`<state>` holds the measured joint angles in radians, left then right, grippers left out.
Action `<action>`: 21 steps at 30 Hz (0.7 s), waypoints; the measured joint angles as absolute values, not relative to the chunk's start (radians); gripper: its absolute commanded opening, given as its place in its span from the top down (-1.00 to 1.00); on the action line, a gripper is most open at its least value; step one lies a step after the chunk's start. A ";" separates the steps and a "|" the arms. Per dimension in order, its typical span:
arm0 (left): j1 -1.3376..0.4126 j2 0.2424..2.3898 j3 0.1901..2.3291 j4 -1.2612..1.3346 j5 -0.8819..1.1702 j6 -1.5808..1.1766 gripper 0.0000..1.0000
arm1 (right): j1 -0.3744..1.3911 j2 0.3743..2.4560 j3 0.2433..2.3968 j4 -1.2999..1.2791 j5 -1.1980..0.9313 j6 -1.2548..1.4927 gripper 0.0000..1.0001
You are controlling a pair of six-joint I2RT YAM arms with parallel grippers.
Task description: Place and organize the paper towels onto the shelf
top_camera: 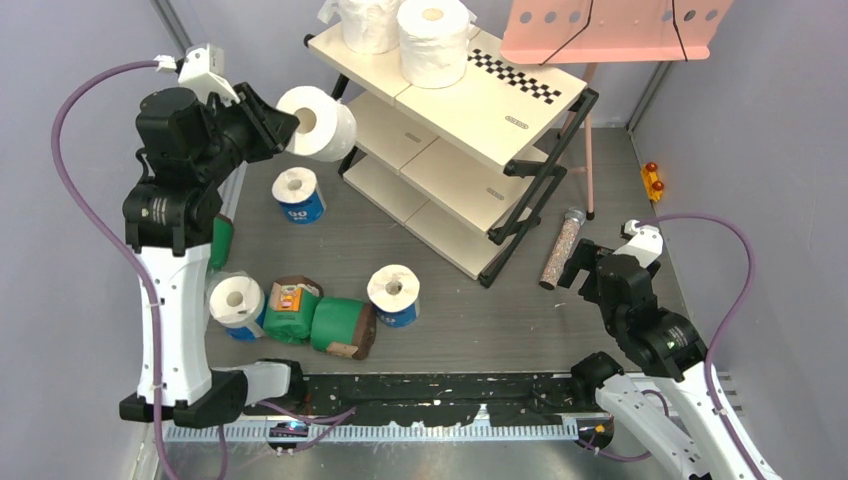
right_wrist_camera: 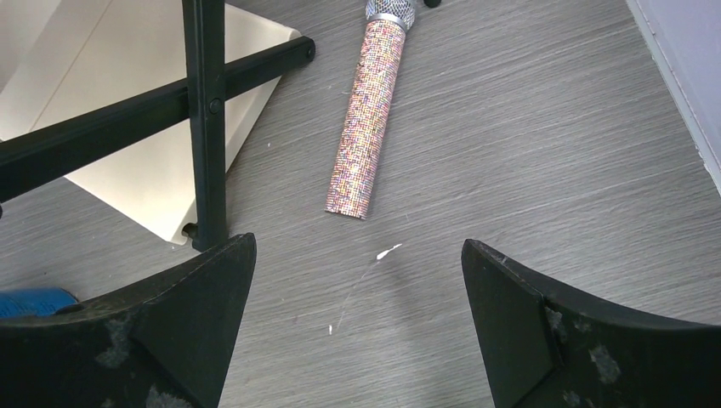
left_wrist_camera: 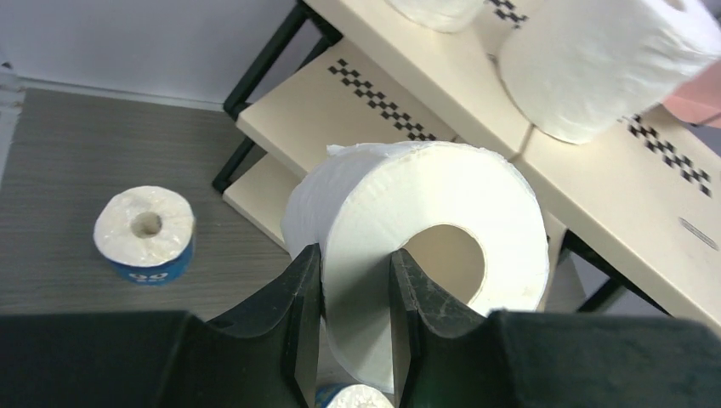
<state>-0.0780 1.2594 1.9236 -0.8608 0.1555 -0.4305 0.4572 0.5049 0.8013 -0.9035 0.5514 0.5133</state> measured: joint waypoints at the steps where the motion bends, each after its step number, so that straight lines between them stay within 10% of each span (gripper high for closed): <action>1: -0.093 1.251 1.930 -0.865 0.158 -0.430 0.89 | 0.457 0.502 0.801 -0.902 0.550 0.512 -0.98; 21: -0.446 1.283 2.154 -0.843 0.160 -0.437 0.92 | 0.457 0.484 0.792 -0.886 0.529 0.501 -0.98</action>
